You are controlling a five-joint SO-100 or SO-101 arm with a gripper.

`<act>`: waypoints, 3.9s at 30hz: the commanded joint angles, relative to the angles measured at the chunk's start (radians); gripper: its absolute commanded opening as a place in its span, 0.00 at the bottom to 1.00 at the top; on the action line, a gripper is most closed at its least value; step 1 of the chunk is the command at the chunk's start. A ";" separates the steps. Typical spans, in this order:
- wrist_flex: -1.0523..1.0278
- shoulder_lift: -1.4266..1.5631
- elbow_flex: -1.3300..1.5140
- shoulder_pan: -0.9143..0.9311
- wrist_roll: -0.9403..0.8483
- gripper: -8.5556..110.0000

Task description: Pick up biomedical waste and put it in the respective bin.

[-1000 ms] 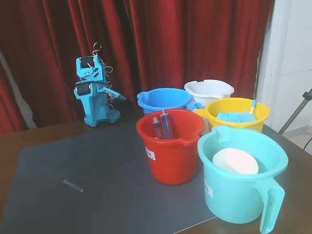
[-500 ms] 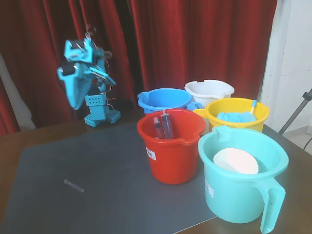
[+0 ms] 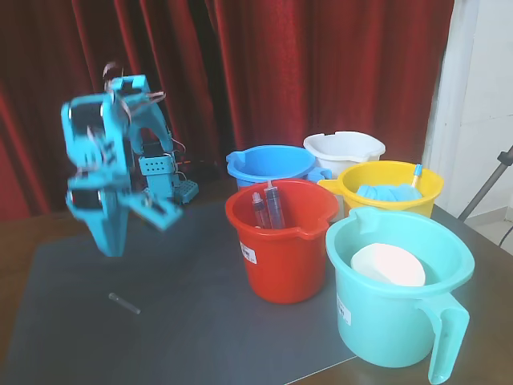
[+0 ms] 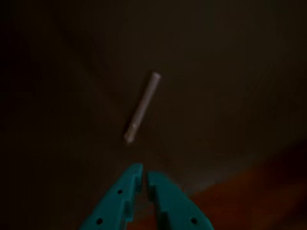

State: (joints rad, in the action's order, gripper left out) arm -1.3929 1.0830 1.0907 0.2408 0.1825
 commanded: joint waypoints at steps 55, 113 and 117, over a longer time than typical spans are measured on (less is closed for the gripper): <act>0.003 -0.301 -0.198 -0.015 0.296 0.28; 0.038 -0.307 -0.212 0.038 0.313 0.07; -0.026 -0.206 -0.242 0.038 0.396 0.07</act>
State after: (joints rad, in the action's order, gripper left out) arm -1.3913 0.7486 0.8958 0.2715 0.5338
